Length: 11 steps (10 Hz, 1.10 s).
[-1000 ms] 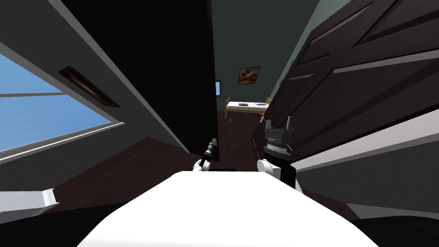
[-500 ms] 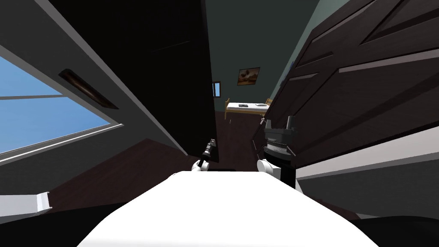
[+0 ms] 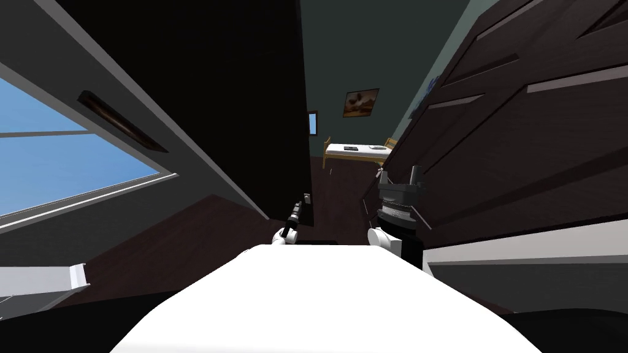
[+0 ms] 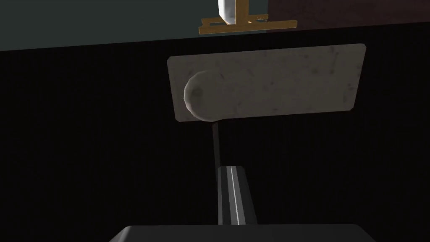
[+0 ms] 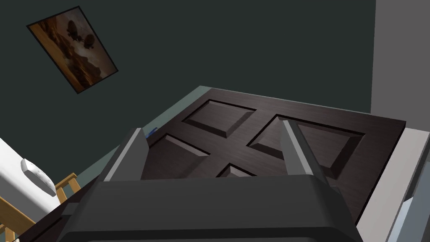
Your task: Push the door open
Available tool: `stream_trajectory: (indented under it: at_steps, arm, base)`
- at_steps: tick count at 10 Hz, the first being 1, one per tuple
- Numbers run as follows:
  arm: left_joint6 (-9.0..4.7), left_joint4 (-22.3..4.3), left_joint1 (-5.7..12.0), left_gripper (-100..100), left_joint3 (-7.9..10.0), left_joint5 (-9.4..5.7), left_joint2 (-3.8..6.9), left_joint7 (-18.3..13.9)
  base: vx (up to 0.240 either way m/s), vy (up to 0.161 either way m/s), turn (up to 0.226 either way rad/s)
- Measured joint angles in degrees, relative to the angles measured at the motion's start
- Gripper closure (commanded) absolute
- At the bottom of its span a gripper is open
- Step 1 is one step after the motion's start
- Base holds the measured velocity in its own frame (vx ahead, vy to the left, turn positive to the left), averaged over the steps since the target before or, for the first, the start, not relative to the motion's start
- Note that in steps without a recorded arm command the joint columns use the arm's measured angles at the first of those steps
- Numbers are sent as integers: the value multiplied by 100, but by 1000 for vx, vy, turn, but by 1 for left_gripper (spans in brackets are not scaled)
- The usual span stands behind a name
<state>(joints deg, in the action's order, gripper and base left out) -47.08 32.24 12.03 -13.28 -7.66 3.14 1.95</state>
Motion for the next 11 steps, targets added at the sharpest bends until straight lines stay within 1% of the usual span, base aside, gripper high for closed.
stream_trajectory:
  at_steps: [2, 3, 4, 5, 6, 7, 9, 10, 11]
  arm:
    - [17, 26, -8, -100, -18, 1, -19, -21]
    - [53, 80, -27, -100, -29, 2, -40, -29]
    - [60, 59, -8, -100, -36, 0, -67, -45]
    - [45, 27, 8, -100, -45, 0, -117, -59]
    - [38, 13, 16, -100, -53, -1, -168, -69]
    - [37, 11, 14, -100, -54, -1, -173, -71]
    - [8, -19, 20, -100, -37, -10, -97, -71]
    - [45, 76, -30, -100, -34, -9, -72, -55]
    - [45, 65, -24, -100, -25, -14, -54, -48]
  base:
    - [-209, -11, 24]
    - [-177, 13, 16]
    - [-177, 25, 24]
    - [-190, 20, 17]
    - [-83, 5, 0]
    - [87, -23, -32]
    - [177, -28, -20]
    - [194, -55, -24]
    - [197, -52, -20]
